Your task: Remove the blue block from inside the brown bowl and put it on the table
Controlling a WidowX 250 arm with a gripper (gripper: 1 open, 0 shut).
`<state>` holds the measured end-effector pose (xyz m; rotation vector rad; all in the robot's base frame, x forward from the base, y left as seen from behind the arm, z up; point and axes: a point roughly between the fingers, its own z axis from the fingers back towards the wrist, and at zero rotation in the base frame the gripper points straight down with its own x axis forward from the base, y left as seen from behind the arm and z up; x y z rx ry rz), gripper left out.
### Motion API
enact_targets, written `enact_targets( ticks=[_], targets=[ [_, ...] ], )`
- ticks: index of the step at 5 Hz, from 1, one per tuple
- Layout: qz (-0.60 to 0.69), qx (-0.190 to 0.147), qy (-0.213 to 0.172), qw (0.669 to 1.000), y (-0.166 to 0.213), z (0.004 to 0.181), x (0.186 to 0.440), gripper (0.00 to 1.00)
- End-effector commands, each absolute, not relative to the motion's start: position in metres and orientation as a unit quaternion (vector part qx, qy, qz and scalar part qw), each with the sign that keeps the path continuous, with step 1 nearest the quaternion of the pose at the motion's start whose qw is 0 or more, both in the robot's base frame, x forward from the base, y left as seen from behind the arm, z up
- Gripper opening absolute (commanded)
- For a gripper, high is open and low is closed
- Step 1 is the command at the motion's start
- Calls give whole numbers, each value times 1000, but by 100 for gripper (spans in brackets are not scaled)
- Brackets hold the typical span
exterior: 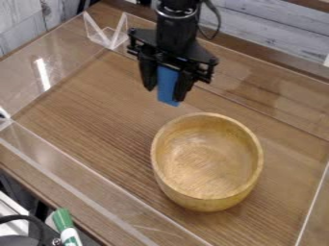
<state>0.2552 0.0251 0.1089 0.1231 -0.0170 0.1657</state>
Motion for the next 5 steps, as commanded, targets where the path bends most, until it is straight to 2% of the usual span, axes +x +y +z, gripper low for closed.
enact_targets(
  ticks=[1,5],
  targets=[
    [82,67,-27,994,38,111,265,0],
    [72,68,-31,995,54,87,287,0]
  ],
)
